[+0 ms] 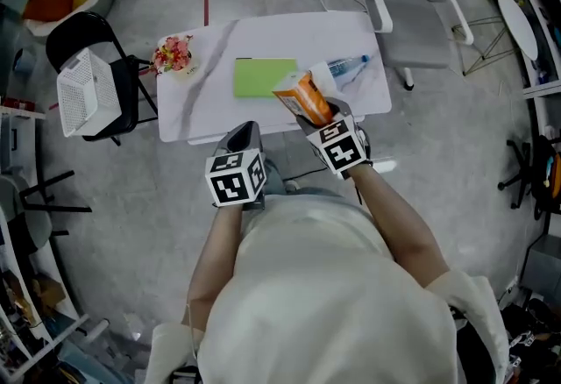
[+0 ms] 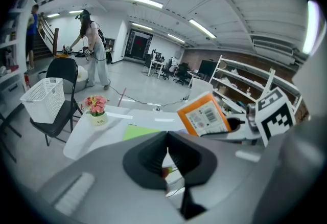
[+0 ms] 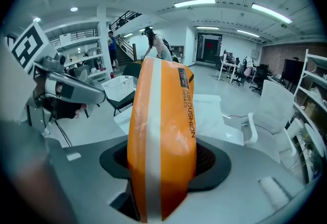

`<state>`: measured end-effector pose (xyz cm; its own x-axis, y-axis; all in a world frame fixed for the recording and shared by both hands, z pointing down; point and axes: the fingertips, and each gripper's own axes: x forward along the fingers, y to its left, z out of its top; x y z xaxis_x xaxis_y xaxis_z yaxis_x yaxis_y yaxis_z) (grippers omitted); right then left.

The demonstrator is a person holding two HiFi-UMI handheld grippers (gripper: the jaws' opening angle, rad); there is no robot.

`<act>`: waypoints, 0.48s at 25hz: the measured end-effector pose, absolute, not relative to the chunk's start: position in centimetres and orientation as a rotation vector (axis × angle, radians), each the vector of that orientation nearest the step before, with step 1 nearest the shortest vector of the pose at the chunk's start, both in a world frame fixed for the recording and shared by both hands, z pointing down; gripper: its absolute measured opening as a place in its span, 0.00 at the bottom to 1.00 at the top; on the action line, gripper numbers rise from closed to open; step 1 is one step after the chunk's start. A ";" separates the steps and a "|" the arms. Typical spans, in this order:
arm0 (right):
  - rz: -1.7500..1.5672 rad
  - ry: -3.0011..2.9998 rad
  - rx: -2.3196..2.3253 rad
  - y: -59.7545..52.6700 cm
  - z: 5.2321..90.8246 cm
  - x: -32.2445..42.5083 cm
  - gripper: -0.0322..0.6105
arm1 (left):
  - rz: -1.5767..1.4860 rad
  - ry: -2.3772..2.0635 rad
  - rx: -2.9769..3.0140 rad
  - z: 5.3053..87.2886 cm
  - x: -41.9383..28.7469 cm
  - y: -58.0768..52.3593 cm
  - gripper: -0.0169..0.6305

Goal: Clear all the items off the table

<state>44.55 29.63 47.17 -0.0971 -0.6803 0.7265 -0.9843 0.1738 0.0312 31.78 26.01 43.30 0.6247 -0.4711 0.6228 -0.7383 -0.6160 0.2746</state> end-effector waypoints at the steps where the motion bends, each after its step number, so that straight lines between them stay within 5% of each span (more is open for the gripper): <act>1: 0.640 -1.856 1.574 30.1 46.7 44.4 0.44 | 0.679 -0.956 2.335 43.1 31.8 26.4 0.04; 12: 0.563 -1.980 1.557 32.9 42.9 41.7 0.44 | 0.631 -1.033 2.373 41.0 30.4 29.4 0.04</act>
<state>41.72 32.88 42.86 -0.1746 -0.7385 0.6513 -0.9707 0.2401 0.0121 30.42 29.35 40.95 0.6101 -0.5434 0.5767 -0.7611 -0.6044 0.2356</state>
